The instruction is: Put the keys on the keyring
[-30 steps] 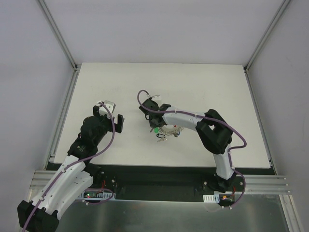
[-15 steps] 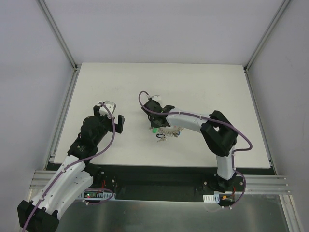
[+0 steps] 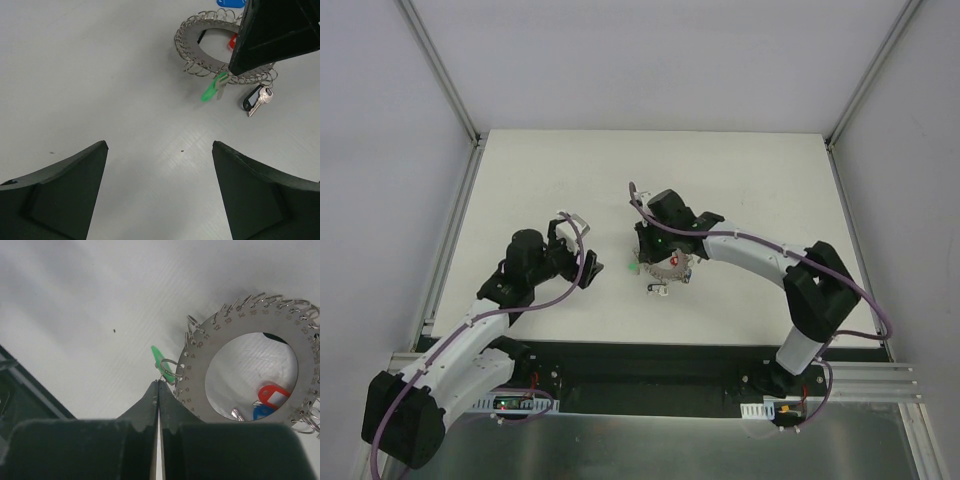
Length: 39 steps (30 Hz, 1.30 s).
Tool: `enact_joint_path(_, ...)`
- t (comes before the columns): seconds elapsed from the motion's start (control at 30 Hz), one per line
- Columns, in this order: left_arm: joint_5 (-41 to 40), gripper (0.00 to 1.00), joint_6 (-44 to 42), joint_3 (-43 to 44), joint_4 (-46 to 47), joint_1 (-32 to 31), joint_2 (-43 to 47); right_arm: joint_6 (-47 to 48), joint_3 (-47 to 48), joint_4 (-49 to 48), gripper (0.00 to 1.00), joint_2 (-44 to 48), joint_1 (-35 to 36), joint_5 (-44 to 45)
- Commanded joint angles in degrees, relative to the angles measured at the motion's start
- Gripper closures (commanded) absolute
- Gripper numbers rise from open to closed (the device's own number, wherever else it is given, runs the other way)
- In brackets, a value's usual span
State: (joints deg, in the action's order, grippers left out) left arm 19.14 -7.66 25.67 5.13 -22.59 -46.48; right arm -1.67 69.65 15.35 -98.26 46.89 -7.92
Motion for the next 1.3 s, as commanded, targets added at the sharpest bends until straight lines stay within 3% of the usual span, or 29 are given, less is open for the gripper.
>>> enact_joint_path(0.0,6.79,0.14,-0.78,2.54,4.54,-0.53,-1.68,5.80,-1.35,-1.91,0.99,5.79,-1.80,-11.84)
enact_joint_path(0.23,13.20,0.16,0.01,2.89,6.30,-0.53,-4.32,10.54,-1.10,-0.16,0.99,8.96,-4.35,-21.25)
enact_joint_path(0.37,8.04,0.17,3.96,2.98,6.65,-0.53,-4.76,11.78,0.05,5.47,0.98,8.61,-4.18,-12.41)
enact_joint_path(0.43,1.83,0.17,7.46,2.46,5.87,-0.53,-3.54,12.30,0.22,8.01,0.89,8.26,-2.87,-8.09)
enact_joint_path(0.5,-4.51,0.15,10.72,2.02,4.20,-0.53,-1.52,11.87,1.01,9.51,0.72,7.03,0.12,-2.90)
enact_joint_path(0.6,-15.25,0.13,14.16,0.53,1.56,-0.53,4.80,5.14,1.54,8.56,0.59,4.40,4.25,3.33)
enact_joint_path(0.8,-22.29,0.13,15.83,-1.06,-3.45,-0.53,16.15,-6.40,3.04,6.88,0.44,-1.83,10.32,15.38)
enact_joint_path(1.07,-24.50,0.13,15.66,-1.94,-6.18,-0.53,18.70,-15.02,7.07,6.70,0.42,-10.01,14.98,23.47)
enact_joint_path(1.27,-25.99,0.13,14.52,-2.82,-6.53,-0.53,20.37,-18.80,7.87,6.26,0.43,-13.97,16.21,24.88)
